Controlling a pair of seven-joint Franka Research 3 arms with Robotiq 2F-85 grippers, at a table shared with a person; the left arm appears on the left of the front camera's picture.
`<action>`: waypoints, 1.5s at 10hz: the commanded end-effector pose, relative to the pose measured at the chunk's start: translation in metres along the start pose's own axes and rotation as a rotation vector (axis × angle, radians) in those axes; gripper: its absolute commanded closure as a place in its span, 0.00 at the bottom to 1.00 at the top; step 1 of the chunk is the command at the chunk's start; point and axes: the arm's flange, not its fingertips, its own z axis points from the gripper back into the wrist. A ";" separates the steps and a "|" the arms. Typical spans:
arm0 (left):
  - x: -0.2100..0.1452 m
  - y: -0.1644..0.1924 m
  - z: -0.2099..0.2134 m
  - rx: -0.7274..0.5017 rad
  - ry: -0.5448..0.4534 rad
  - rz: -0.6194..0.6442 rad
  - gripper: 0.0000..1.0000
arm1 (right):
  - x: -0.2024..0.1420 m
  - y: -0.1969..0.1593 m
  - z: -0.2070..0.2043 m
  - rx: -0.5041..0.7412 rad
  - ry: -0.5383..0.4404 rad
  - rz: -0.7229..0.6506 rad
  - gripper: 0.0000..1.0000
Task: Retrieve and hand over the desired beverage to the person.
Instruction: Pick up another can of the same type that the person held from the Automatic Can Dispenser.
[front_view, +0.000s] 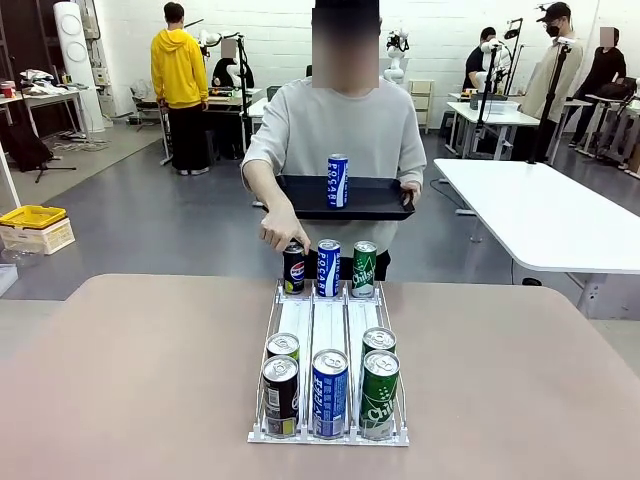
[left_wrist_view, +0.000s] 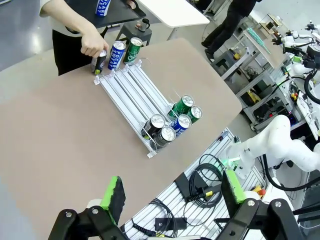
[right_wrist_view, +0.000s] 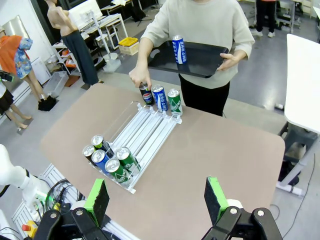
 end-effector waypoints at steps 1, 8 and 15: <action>0.001 0.001 -0.001 -0.013 -0.012 -0.026 0.00 | 0.000 0.000 -0.002 0.015 0.001 0.003 0.00; 0.001 0.001 -0.001 -0.013 -0.012 -0.026 0.00 | 0.000 0.000 -0.002 0.015 0.001 0.003 0.00; 0.001 0.001 -0.001 -0.013 -0.012 -0.026 0.00 | 0.000 0.000 -0.002 0.015 0.001 0.003 0.00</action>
